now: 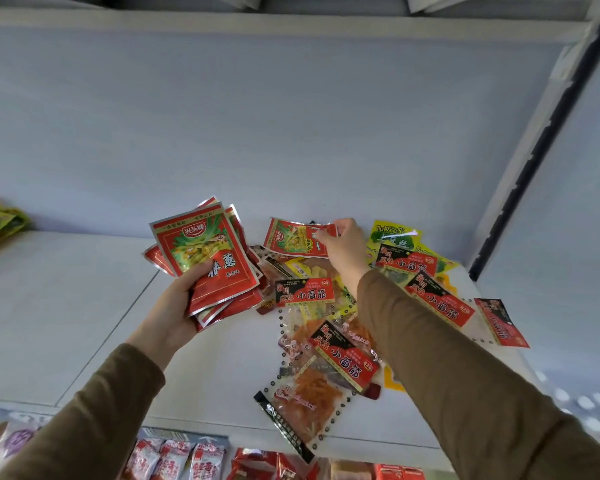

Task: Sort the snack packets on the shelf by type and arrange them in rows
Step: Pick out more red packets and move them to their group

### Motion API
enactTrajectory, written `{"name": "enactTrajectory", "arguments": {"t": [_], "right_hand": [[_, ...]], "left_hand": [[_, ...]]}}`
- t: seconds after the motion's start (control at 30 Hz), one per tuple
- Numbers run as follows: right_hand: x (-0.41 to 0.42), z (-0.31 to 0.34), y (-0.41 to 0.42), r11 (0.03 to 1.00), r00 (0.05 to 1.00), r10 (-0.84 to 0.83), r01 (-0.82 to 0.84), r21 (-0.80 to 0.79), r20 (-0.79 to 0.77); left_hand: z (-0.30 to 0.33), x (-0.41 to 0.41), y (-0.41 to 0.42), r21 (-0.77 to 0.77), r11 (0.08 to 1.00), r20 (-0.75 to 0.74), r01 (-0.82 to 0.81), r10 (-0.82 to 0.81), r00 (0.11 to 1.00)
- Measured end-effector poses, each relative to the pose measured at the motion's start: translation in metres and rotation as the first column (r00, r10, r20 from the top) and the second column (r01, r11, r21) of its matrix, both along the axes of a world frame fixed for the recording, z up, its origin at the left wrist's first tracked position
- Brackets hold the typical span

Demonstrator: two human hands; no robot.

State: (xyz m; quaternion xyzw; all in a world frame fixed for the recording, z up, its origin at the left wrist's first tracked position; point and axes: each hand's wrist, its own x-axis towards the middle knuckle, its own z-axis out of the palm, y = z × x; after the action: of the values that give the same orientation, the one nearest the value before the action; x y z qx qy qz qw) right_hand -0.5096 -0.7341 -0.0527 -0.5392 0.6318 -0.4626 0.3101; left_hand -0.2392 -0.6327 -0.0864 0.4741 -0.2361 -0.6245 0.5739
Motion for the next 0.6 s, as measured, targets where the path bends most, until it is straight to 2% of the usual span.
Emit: {"name": "enactTrajectory", "arguments": {"t": [0.1, 0.27, 0.33, 0.43, 0.53, 0.6], "right_hand": [[-0.007, -0.008, -0.015, 0.995, 0.969, -0.022, 0.045, 0.085, -0.248], [0.003, -0.012, -0.024, 0.990, 0.939, 0.007, 0.042, 0.137, -0.344], [0.007, -0.013, -0.027, 0.989, 0.941, 0.014, 0.036, 0.141, -0.338], [0.009, -0.017, -0.033, 0.992, 0.971, 0.011, 0.020, 0.124, -0.239], [0.009, -0.020, -0.040, 0.994, 1.000, 0.005, -0.006, 0.110, 0.008], [0.008, -0.017, -0.044, 0.994, 0.984, 0.006, -0.025, 0.107, 0.175]], "left_hand": [[-0.001, 0.001, 0.000, -0.005, 1.000, 0.010, 0.023, -0.023, 1.000], [0.000, -0.002, -0.002, 0.003, 0.999, 0.057, 0.048, -0.048, 0.997], [0.000, -0.002, -0.003, 0.006, 0.999, 0.071, 0.053, -0.053, 0.996], [-0.002, 0.001, -0.003, 0.006, 0.999, 0.081, 0.049, -0.049, 0.995], [-0.004, 0.005, -0.006, 0.017, 0.999, 0.083, 0.027, -0.029, 0.996], [-0.004, 0.010, -0.007, 0.019, 1.000, 0.081, 0.020, -0.021, 0.996]]}}
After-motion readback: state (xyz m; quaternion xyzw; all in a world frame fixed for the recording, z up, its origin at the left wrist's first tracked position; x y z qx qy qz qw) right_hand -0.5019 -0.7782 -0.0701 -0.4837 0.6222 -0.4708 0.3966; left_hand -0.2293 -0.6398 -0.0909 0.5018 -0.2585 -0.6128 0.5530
